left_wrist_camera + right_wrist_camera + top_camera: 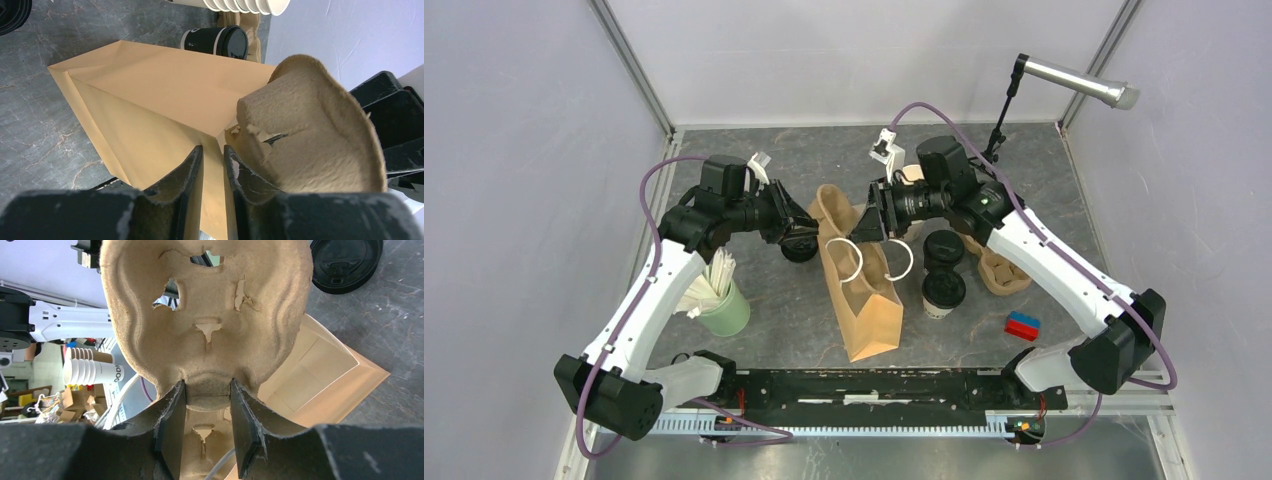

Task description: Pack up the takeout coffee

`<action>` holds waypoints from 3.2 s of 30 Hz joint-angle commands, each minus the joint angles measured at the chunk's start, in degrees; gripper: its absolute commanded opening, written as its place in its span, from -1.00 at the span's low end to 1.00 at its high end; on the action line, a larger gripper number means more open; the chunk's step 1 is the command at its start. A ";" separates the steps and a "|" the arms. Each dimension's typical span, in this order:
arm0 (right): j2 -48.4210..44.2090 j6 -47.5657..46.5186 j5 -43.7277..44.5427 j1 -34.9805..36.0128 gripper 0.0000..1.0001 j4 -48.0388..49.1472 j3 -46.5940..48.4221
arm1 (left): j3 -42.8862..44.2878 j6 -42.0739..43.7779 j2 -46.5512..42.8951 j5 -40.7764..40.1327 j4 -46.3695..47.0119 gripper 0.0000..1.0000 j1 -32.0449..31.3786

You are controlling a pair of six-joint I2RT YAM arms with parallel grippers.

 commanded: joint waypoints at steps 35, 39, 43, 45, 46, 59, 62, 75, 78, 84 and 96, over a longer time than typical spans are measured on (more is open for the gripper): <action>1.10 -11.21 25.78 8.40 -0.28 -27.18 17.98 | 8.18 -0.68 -0.79 0.48 -1.66 -0.44 -0.35; -1.22 -11.35 26.23 9.03 -0.29 -25.61 14.37 | 8.77 1.73 0.08 -0.67 -2.69 -0.37 -0.25; -4.86 -11.78 26.83 9.28 -0.28 -22.71 8.84 | 9.16 3.89 1.93 0.03 -2.66 -0.29 -0.27; -6.16 -11.99 27.44 9.36 -0.28 -22.62 6.83 | 10.13 5.14 2.69 0.56 -2.56 -0.21 -0.29; -6.67 -12.20 27.73 9.37 -0.28 -22.55 5.88 | 10.58 5.66 3.00 0.81 -2.56 -0.18 -0.27; -13.09 -12.87 28.17 9.39 -0.26 -15.55 -3.36 | 6.28 4.21 2.81 9.00 2.93 -0.01 -0.39; -14.08 -12.78 28.16 9.39 -0.26 -13.70 -3.22 | 6.16 4.54 2.97 9.87 3.83 0.03 -0.46; -19.29 -14.53 26.90 9.43 -0.27 -10.43 -10.68 | 9.67 10.79 8.69 12.07 4.16 0.27 -4.62; -20.74 -14.78 26.12 9.45 -0.28 -8.69 -13.04 | 10.60 11.63 9.95 11.90 4.13 0.30 -5.23; -20.76 -15.10 26.70 9.41 -0.28 -9.14 -13.06 | 14.94 16.44 13.97 11.23 0.17 0.38 -6.95; -22.00 -15.06 29.58 9.47 -0.29 -12.95 -12.31 | 14.14 20.73 14.58 3.72 -5.88 0.30 -9.43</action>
